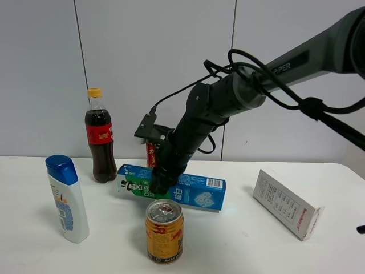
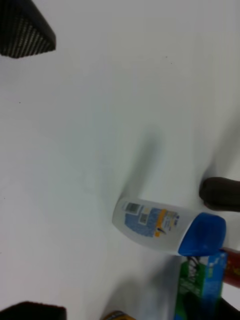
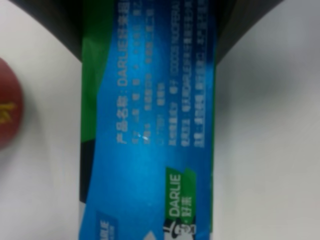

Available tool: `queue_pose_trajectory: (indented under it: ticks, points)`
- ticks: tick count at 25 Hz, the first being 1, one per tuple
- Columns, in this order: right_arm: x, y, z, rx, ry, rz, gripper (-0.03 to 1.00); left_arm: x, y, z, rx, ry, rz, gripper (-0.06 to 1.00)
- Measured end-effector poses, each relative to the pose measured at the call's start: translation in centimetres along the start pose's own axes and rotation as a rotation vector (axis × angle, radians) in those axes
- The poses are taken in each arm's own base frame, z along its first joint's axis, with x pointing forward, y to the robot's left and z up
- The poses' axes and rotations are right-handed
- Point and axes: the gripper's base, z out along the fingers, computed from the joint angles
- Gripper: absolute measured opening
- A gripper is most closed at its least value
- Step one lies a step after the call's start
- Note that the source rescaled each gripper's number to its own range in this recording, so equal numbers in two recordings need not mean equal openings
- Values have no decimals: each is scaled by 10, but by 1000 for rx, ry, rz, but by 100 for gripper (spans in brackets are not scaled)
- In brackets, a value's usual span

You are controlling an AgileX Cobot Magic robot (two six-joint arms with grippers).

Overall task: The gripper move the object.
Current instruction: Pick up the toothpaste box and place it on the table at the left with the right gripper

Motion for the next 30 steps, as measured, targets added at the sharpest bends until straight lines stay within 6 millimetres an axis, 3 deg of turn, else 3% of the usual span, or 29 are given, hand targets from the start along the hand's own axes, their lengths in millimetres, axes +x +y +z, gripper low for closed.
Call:
queue_pose_trajectory:
  ticks: [16, 24, 26, 30]
  points:
    - [-1, -1, 4, 24, -13, 7, 0, 0, 0, 0, 0, 0, 0, 100]
    - [0, 0, 4, 12, -9, 169, 0, 0, 0, 0, 0, 0, 0, 100]
    - [0, 1, 4, 7, -7, 220, 8, 0, 0, 0, 0, 0, 0, 100]
    - [-1, 0, 3, 7, -14, 304, 38, 0, 0, 0, 0, 0, 0, 100]
